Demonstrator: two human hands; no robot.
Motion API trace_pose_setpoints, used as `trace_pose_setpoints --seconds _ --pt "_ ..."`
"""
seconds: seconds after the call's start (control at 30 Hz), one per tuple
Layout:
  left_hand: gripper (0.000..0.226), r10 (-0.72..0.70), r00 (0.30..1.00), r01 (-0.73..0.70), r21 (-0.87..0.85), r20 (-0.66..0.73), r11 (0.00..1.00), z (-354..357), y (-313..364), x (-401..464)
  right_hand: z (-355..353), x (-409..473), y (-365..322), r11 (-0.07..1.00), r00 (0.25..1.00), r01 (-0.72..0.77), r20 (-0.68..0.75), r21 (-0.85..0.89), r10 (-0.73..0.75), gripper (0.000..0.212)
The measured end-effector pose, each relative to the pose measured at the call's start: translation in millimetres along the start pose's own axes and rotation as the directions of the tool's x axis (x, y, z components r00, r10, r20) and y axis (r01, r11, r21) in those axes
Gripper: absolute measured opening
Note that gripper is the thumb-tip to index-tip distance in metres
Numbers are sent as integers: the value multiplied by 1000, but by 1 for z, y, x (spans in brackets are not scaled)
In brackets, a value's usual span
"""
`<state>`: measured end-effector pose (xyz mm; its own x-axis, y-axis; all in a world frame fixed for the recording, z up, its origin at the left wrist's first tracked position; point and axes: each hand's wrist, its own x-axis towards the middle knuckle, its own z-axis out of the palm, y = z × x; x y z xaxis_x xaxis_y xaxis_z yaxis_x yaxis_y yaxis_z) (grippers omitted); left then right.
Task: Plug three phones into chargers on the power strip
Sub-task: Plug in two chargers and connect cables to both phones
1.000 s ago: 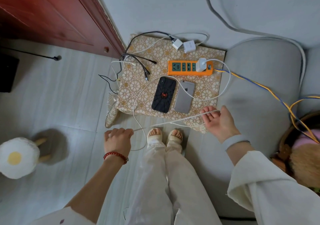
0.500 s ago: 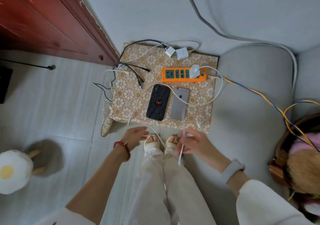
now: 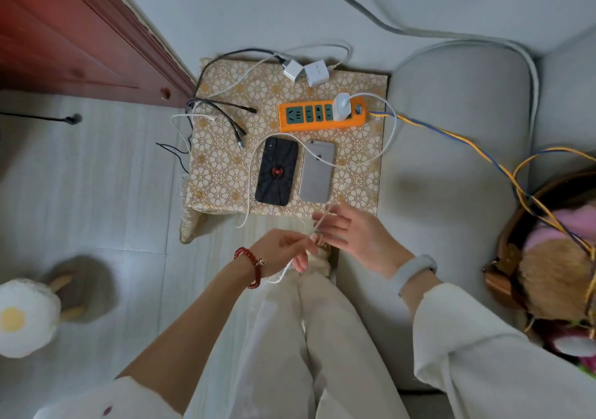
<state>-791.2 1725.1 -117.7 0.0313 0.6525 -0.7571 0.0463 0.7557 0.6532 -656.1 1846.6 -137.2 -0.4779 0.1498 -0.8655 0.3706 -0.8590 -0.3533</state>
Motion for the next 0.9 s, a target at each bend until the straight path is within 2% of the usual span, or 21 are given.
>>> trace_pose_setpoints --seconds 0.07,0.17,0.23,0.3,0.37,0.43,0.5,0.57,0.63,0.73,0.8,0.9 --pt "27 -31 999 29 116 15 993 6 -8 -1 10 5 -6 988 999 5 30 156 -10 23" --pt "26 -129 991 111 325 36 939 10 -21 4 21 16 -9 967 986 104 -148 232 -71 10" --pt "26 -198 979 163 372 55 914 10 -25 12 19 22 -8 974 959 161 -257 162 -115 15" --pt "20 -186 982 171 348 9 922 6 -24 25 10 26 -3 983 936 180 -310 23 -164 18" --pt "18 -167 974 204 271 -152 941 0 -20 47 -2 31 6 982 926 174 -327 -75 -189 18" --pt "22 -150 916 246 225 -372 943 -7 -15 73 -13 35 15 976 912 170 -354 -135 -208 17" --pt "17 -64 852 239 276 -520 931 -10 -10 100 -23 41 26 963 879 170 -410 -209 -244 16" --pt "27 -2 829 225 330 -560 917 -5 -5 127 -30 48 35 949 852 175 -442 -264 -280 18" --pt "55 8 820 250 371 -572 894 9 -3 149 -34 54 42 946 840 184 -456 -267 -292 17" --pt "92 -42 755 370 372 -655 851 33 -4 172 -42 61 49 943 828 174 -477 -283 -295 15" --pt "100 -63 698 442 360 -714 822 42 -6 179 -47 63 52 942 813 176 -497 -287 -303 18" --pt "94 -69 663 452 325 -745 831 45 -4 184 -54 63 53 924 800 181 -496 -336 -337 22"
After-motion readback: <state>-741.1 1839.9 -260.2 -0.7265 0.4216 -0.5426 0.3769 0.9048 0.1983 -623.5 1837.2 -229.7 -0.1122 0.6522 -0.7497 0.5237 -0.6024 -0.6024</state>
